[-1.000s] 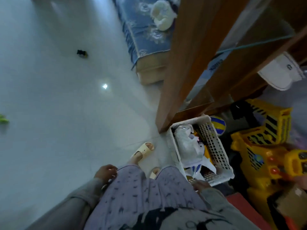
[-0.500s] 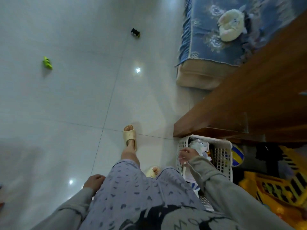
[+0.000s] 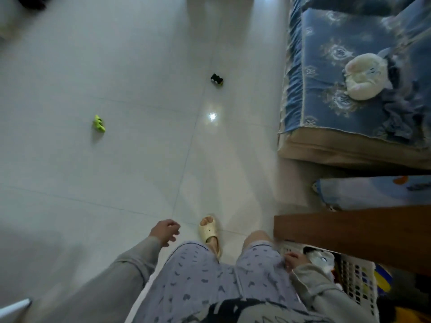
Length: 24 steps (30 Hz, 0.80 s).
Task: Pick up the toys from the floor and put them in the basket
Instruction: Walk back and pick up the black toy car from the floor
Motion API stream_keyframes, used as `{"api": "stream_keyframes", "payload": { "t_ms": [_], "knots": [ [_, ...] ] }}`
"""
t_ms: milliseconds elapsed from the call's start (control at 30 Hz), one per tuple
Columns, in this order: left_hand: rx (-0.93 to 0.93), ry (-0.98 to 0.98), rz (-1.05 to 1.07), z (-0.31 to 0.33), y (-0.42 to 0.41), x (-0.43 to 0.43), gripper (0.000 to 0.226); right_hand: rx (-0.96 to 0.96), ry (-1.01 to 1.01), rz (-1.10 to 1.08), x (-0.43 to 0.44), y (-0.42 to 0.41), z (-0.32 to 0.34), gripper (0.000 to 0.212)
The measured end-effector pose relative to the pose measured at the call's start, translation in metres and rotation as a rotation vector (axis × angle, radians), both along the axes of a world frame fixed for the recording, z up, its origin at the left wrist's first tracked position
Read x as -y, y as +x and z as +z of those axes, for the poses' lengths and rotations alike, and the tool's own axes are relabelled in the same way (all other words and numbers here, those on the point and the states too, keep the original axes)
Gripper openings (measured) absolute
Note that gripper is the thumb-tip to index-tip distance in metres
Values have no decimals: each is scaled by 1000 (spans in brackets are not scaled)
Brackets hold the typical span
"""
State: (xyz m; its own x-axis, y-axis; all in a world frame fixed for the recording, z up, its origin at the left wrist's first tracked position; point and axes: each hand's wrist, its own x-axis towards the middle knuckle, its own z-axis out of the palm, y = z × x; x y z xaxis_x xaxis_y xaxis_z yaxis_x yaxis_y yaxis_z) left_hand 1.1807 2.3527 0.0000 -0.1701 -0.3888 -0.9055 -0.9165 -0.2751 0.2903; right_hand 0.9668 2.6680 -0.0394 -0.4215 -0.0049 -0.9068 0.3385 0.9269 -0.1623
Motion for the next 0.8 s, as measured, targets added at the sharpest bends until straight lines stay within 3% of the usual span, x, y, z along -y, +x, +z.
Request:
{"api": "stream_keyframes", "payload": {
  "t_ms": [100,167,367,467,567,633,800],
  "knots": [
    [-75,-6,37,12,-39,47,13,2,38,1,36,-14,2,13],
    [-96,1,60,13,-60,71,13,-5,11,14,64,-28,4,27],
    [-84,34,116,-2,-113,119,13,56,79,80,152,-80,6,36],
    [-39,45,143,-17,-134,141,14,81,-4,51,216,-118,-5,48],
    [55,49,163,-26,-150,159,15,48,0,166,255,-195,-5,32],
    [113,51,171,-27,-159,166,15,24,-59,122,279,-245,4,16],
    [161,60,245,-34,-192,196,15,30,-179,109,375,-315,19,7]
  ]
}}
